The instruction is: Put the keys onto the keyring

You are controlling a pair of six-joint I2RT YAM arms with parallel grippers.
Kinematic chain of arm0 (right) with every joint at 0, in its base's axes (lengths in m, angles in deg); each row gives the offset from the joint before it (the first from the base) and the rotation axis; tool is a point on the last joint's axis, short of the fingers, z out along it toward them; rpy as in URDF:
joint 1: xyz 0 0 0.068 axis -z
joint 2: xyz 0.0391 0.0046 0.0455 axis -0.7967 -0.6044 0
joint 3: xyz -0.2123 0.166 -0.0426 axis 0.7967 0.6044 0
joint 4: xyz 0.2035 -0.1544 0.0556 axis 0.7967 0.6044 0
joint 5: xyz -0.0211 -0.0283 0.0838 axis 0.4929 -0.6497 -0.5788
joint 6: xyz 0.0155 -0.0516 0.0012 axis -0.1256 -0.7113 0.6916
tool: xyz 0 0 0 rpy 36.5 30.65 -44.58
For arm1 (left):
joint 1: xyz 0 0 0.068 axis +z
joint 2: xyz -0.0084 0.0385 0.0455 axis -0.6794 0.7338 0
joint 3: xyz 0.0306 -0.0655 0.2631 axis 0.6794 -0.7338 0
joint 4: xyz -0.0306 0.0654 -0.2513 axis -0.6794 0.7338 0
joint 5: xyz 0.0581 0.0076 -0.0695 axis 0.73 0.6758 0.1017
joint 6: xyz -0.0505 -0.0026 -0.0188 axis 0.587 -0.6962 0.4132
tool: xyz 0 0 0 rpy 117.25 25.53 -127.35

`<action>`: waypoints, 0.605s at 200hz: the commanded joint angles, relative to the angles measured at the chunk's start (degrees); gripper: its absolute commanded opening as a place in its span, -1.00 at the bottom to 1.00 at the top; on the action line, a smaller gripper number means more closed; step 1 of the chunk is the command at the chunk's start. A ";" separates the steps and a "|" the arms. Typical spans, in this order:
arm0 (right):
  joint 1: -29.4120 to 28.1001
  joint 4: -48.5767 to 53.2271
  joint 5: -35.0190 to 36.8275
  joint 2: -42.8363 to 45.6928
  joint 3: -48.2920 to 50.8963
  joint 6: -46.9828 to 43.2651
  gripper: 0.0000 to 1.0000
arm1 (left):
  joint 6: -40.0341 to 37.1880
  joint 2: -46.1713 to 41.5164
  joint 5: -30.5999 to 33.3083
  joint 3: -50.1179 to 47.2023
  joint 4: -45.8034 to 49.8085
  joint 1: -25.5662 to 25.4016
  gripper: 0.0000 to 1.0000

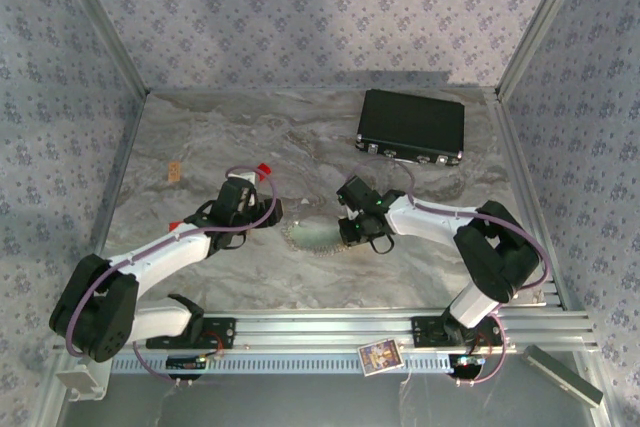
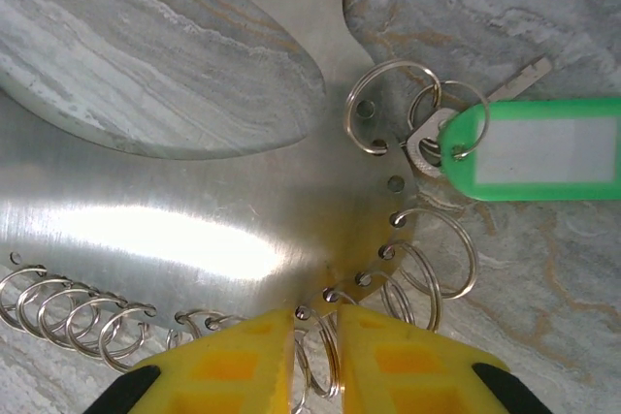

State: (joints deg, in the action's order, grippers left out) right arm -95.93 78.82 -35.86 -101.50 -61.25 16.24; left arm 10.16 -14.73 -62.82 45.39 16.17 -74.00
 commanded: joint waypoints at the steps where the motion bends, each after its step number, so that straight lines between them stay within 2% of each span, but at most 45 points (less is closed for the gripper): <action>1: 0.43 0.02 -0.55 1.36 0.37 1.15 -0.62 | -0.99 -1.22 0.76 -0.28 0.81 -0.26 0.51; 46: 0.57 0.30 -1.06 0.80 0.40 1.15 -0.70 | -0.96 -1.22 0.73 -0.19 0.81 -0.26 0.51; 121: 0.56 1.94 -1.77 0.64 -0.23 0.71 -0.71 | -0.93 -1.14 0.74 -0.12 0.83 -0.26 0.51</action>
State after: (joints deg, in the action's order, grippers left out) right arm -95.69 78.63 -36.97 -101.50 -61.25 16.64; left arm 10.16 -14.73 -62.82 45.39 16.17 -74.00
